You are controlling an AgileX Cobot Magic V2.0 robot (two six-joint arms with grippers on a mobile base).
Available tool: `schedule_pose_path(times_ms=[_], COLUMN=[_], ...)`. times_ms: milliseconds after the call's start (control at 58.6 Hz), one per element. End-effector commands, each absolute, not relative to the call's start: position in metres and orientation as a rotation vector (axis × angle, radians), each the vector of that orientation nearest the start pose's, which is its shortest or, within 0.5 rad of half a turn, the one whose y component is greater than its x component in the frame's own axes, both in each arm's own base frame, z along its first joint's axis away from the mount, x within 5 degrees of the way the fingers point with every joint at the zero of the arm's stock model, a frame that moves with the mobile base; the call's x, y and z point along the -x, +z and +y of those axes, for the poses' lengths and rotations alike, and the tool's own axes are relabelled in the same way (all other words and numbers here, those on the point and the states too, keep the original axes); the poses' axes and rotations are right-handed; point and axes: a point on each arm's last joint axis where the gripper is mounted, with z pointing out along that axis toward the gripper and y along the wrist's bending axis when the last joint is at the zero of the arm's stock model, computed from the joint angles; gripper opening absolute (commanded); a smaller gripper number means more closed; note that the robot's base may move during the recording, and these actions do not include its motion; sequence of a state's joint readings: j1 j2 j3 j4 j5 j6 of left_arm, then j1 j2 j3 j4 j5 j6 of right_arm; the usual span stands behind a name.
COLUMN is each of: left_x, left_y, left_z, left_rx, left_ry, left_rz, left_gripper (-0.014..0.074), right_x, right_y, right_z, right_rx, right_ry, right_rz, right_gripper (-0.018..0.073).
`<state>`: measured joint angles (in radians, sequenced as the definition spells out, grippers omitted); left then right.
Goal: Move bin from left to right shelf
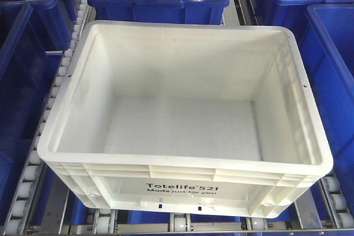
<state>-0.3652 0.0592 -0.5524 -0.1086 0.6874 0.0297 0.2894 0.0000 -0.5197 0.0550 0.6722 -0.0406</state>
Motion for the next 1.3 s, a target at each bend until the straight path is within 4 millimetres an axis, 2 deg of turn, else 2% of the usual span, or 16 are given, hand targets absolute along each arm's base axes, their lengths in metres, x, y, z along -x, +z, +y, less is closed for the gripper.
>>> schedule_pose_path(times_ms=[0, 34, 136, 273, 358, 426, 512, 529, 631, 682, 699, 1279], left_x=[0.005, 0.008, 0.001, -0.005, -0.008, -0.010, -0.010, -0.011, -0.011, -0.011, -0.011, -0.011], left_y=[0.326, 0.319, 0.305, 0.297, 0.294, 0.293, 0.292, 0.292, 0.294, 0.295, 0.295, 0.295], left_z=[-0.008, -0.007, -0.012, -0.013, -0.014, -0.015, -0.015, -0.015, -0.015, -0.014, -0.014, -0.014], left_rx=[-0.315, -0.315, -0.347, -0.342, -0.333, -0.327, -0.324, -0.324, -0.319, -0.317, -0.316, -0.315], left_ry=[-0.421, -0.428, -0.434, -0.433, -0.435, -0.435, -0.435, -0.435, -0.435, -0.431, -0.428, -0.428], left_rz=[1.551, 1.545, 1.683, 1.692, 1.679, 1.669, 1.664, 1.663, 1.647, 1.635, 1.630, 1.630], left_gripper=[0.0449, 0.0449, 0.0449, 0.0444, 0.0416, 0.0346, 0.0235, 0.0190, -0.0004, -0.0009, -0.0009, -0.0008], right_x=[0.002, -0.001, -0.007, -0.014, -0.016, -0.017, -0.017, -0.017, -0.017, -0.017, -0.017, -0.017], right_y=[0.315, 0.311, 0.296, 0.289, 0.288, 0.289, 0.290, 0.291, 0.291, 0.291, 0.292, 0.290], right_z=[0.004, 0.005, 0.010, 0.012, 0.013, 0.012, 0.012, 0.012, 0.011, 0.011, 0.011, 0.012], right_rx=[0.260, 0.270, 0.298, 0.311, 0.302, 0.296, 0.293, 0.293, 0.293, 0.292, 0.290, 0.293], right_ry=[0.273, 0.271, 0.296, 0.284, 0.283, 0.283, 0.278, 0.276, 0.267, 0.267, 0.268, 0.280], right_rz=[1.577, 1.616, 1.660, 1.630, 1.606, 1.587, 1.575, 1.572, 1.567, 1.563, 1.560, 1.580], right_gripper=[0.0495, 0.0495, 0.0495, 0.0495, 0.0489, 0.0457, 0.0357, 0.0337, 0.0104, -0.0008, -0.0015, -0.0008])
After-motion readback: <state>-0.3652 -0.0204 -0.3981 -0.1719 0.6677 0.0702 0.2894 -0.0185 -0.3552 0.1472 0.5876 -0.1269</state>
